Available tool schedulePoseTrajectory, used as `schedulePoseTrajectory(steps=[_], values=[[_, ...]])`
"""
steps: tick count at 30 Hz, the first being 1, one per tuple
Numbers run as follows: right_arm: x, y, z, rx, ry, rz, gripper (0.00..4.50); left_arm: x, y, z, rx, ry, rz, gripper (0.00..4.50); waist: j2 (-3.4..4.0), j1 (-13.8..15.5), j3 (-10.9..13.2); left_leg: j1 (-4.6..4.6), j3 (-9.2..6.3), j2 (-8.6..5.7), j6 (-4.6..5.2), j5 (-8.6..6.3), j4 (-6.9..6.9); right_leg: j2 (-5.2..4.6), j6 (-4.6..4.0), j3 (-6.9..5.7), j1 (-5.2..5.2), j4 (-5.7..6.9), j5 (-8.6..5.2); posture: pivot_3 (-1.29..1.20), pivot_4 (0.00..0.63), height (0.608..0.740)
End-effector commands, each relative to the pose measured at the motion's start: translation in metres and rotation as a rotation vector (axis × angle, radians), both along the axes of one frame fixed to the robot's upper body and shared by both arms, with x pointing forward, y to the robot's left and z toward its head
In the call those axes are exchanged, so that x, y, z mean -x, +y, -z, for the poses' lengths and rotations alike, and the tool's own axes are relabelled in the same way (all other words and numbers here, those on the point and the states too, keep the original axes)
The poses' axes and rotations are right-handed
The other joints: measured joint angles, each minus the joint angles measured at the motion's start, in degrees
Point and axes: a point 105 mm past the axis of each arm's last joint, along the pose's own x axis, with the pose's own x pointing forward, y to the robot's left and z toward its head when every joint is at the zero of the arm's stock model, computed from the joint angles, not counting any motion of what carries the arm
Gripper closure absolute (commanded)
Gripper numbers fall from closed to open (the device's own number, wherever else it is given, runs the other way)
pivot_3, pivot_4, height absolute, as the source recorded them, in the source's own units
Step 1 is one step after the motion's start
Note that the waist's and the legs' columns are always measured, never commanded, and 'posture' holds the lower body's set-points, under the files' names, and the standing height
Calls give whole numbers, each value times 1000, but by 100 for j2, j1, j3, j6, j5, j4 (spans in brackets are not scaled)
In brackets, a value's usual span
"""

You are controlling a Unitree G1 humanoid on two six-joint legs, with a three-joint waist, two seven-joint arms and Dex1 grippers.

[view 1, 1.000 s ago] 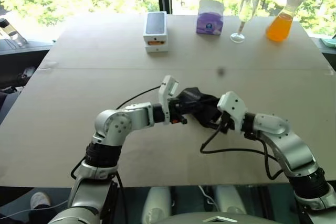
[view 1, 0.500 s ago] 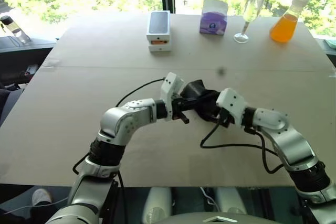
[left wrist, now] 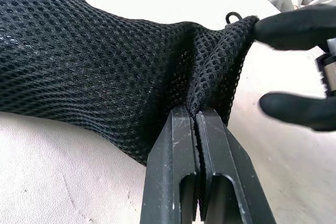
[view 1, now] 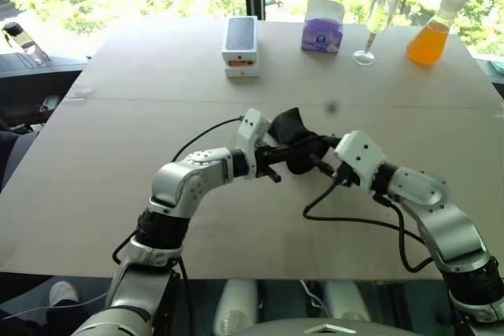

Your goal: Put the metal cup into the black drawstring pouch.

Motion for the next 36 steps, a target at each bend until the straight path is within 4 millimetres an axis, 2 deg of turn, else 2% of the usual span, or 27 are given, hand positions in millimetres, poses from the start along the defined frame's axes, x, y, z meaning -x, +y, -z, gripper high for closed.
schedulePoseTrajectory(steps=[1,5,11,13,15,18,21,25,36], values=[[10,-6,-17,-34,-44,0,2127,1,-3,-12,26,-45,18,4500,0,-4,0,0,0,0,0,0,0,0,0,0,0,0,0,0,150,737],[9,-27,-23,-129,36,103,2127,2,-1,-14,25,-68,24,4500,0,-4,0,1,1,1,0,0,1,0,0,2,0,2,0,0,150,737],[10,-50,-18,-487,384,205,2127,14,5,-16,-25,-205,92,4500,0,-15,0,2,0,6,0,0,2,2,-2,2,0,8,1,0,150,737],[9,-55,-16,-474,376,222,2127,21,11,-11,-54,-222,117,4500,3,-15,-1,4,3,6,1,-1,0,1,-4,6,0,8,1,0,150,737],[8,-56,-14,-371,307,212,2127,25,17,-5,-80,-218,123,4500,4,-5,0,3,3,6,3,-2,0,-1,-3,5,-1,6,0,0,150,737],[13,-44,-6,-204,219,124,2127,27,30,-2,-105,-214,108,4500,4,0,0,2,3,2,30,-18,1,-4,-2,5,-1,4,-1,0,150,737],[18,-32,2,-124,177,54,2127,28,37,1,-128,-215,101,4500,4,-9,0,2,1,1,31,-18,0,0,-1,4,-1,3,-1,0,150,737],[21,-13,8,-118,149,-22,2127,27,44,1,-137,-211,86,4500,3,-9,0,3,3,3,8,-5,3,1,1,6,0,5,-1,0,150,737],[14,6,11,-128,115,-71,2127,28,49,4,-150,-202,87,4500,3,-8,0,3,3,6,6,-4,3,1,1,4,0,5,-2,0,150,737]])
